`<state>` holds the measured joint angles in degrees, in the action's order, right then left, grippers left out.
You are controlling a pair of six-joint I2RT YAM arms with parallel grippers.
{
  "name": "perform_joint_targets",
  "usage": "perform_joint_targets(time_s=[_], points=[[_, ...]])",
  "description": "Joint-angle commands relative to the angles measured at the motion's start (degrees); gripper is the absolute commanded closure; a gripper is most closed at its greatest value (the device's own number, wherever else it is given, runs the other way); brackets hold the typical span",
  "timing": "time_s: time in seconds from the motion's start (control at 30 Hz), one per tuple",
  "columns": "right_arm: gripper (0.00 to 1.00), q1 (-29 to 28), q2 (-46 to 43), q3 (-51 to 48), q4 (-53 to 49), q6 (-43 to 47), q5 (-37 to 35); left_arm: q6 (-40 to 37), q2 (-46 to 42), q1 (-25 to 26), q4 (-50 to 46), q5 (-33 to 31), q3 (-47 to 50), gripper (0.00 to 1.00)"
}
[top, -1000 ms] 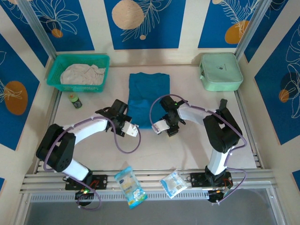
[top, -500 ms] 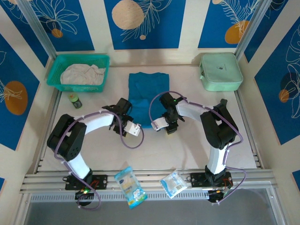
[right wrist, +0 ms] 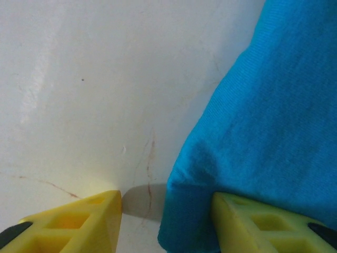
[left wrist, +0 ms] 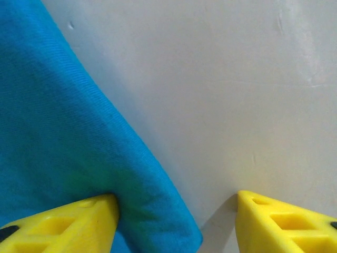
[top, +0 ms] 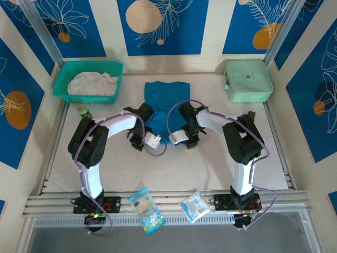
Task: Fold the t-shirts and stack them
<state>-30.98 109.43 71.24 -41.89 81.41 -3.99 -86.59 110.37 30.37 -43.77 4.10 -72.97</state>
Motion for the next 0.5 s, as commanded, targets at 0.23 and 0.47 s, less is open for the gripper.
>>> perform_joint_targets(time_s=[0.23,0.47], points=[[0.72,1.1,5.0,-1.8,0.6,-1.3,1.0,-2.9,10.9,-1.5,22.5,-6.2,-0.2,0.59],[0.91,0.8,4.2,-2.6,0.8,-2.1,0.8,-1.8,9.8,-1.5,27.8,-8.7,2.1,0.89]])
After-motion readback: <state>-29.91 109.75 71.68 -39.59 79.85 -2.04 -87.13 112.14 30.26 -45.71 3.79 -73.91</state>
